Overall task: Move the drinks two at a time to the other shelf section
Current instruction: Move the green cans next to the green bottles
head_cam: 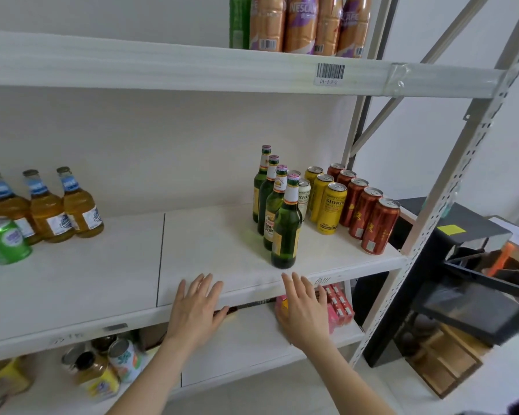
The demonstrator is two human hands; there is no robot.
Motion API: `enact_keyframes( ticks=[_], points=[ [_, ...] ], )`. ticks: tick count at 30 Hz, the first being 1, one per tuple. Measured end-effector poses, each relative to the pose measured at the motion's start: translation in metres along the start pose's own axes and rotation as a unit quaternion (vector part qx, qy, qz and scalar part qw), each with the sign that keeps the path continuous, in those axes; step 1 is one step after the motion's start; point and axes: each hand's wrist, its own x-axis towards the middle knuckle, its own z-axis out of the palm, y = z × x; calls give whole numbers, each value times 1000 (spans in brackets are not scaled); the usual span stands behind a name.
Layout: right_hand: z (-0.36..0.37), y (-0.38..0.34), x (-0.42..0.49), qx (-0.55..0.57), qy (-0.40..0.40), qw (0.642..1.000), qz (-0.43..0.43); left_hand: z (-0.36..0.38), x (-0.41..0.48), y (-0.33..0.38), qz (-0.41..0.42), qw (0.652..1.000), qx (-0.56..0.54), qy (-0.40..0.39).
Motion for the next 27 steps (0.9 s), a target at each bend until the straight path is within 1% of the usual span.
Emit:
enact_keyframes(
  ticks=[3, 7, 11, 14, 17, 21, 27],
  points=[
    [-1, -22, -22, -18, 6, 1000, -19, -3, -32, -12, 0, 1000, 10, -5],
    [-4, -57, -53, -33, -12, 999, -33, -11, -76, -29, -7, 1000, 6, -17],
    [-2, -98, -73, -58, -28, 997, -44, -16, -119, -47, -20, 1000, -5, -11],
    [6, -131, -80, -56, -8, 997, -61, -19, -146, -69, -34, 999, 2, -18],
    [8, -172, -84, -40, 16, 995, -88, -23, -166, -104, -45, 999, 5, -12],
    [12, -233, -84, -33, 23, 993, -107, -25, -189, -165, -58, 998, 29, -14],
    [23, -332, -72, -19, 52, 993, -103, -33, -212, -269, -71, 995, 62, 25]
  ],
)
